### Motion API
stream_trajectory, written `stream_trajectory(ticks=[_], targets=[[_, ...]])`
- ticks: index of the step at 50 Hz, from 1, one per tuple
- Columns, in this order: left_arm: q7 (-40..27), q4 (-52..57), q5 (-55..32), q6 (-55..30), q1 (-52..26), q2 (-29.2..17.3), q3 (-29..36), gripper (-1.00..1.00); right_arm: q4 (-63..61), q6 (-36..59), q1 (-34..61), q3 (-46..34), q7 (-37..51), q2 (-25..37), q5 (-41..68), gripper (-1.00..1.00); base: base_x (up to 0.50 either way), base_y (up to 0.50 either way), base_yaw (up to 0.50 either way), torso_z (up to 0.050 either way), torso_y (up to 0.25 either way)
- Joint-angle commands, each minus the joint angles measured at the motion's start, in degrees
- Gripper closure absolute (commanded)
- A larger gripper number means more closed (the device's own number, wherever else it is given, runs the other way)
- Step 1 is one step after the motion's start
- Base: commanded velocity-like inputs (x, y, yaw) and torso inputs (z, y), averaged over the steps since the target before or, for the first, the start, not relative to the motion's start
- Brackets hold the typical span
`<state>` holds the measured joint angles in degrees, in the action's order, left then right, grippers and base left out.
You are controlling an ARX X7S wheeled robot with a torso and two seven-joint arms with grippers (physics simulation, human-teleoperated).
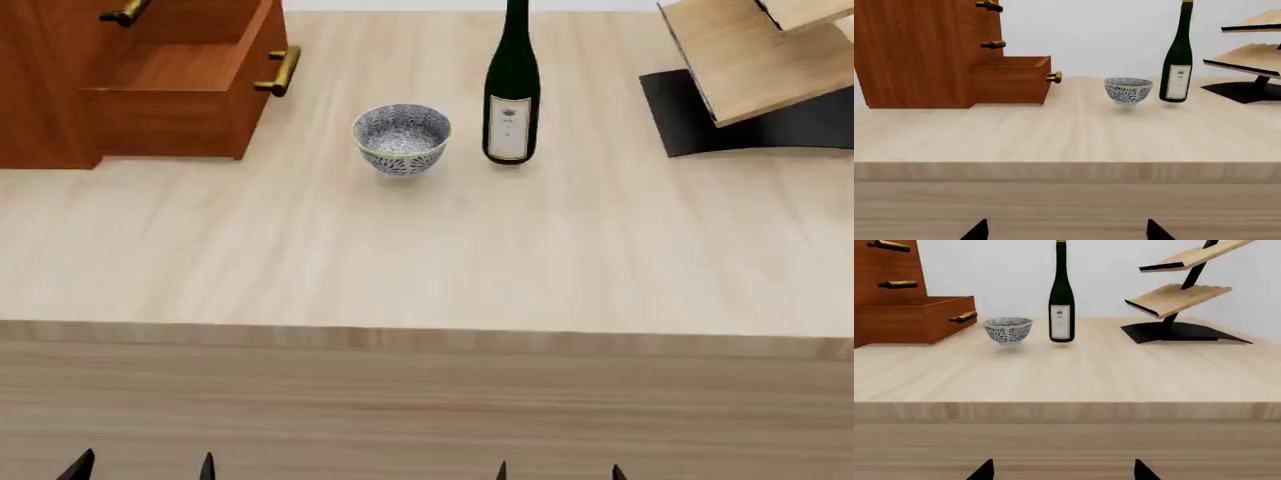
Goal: Put the bowl in the bottom drawer of the cabinet.
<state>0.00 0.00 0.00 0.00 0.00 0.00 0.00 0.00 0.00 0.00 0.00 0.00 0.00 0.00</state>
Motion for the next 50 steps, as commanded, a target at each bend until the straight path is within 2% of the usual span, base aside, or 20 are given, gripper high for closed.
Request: stream_trajectory(ticks=[1, 8, 10, 17, 25, 29, 37, 50], targets=[[-0.72, 0.28, 0.0, -0.16, 0.11, -0.54, 0.71, -1.0, 0.0, 0.0, 0.0, -0.72, 0.72, 0.54, 0.54, -1.0, 0.0, 0.0, 0.0, 0.0, 0.0], [-3.58, 3.06, -1.41, -0.52, 2.43, -2.19, 1.98, -1.0, -4.63, -0.24, -3.94, -1.49, 4.19, 2.03, 0.11, -1.0, 0.0, 0.0, 0.0, 0.0, 0.0], [-4.07, 4.44, -1.11, -1.06, 3.19, -2.77, 2.27, -1.0, -9.3, -1.61, -9.51, -2.44, 5.69, 1.83, -0.79, -1.0, 0.0, 0.0, 0.0, 0.0, 0.0], [-5.28, 7.85, -2.49, -2.67, 4.65, -3.96, 1.57, -1.0, -13.9, -5.22, -17.55, -4.55, 9.08, 2.1, -1.73, -1.0, 0.0, 0.0, 0.0, 0.0, 0.0], [-5.71, 8.5, -3.34, -2.55, 5.41, -4.73, 2.13, -1.0, -16.05, -7.07, -21.98, -6.56, 12.18, 2.67, -2.89, -1.0, 0.0, 0.0, 0.0, 0.0, 0.0], [-5.59, 8.13, -4.2, -2.6, 4.81, -5.11, 2.2, -1.0, -14.44, -5.67, -18.85, -6.37, 12.59, 3.39, -2.15, -1.0, 0.0, 0.0, 0.0, 0.0, 0.0], [-5.14, 8.26, -5.94, -2.32, 4.71, -5.58, 2.86, -1.0, -15.62, -4.23, -18.59, -6.92, 13.53, 4.31, -1.55, -1.0, 0.0, 0.0, 0.0, 0.002, 0.0], [-6.28, 8.54, -6.44, -3.54, 3.89, -5.93, 4.74, -1.0, -16.78, -1.27, -17.48, -7.71, 14.16, 5.67, -0.64, -1.0, 0.0, 0.0, 0.0, 0.047, 0.0]])
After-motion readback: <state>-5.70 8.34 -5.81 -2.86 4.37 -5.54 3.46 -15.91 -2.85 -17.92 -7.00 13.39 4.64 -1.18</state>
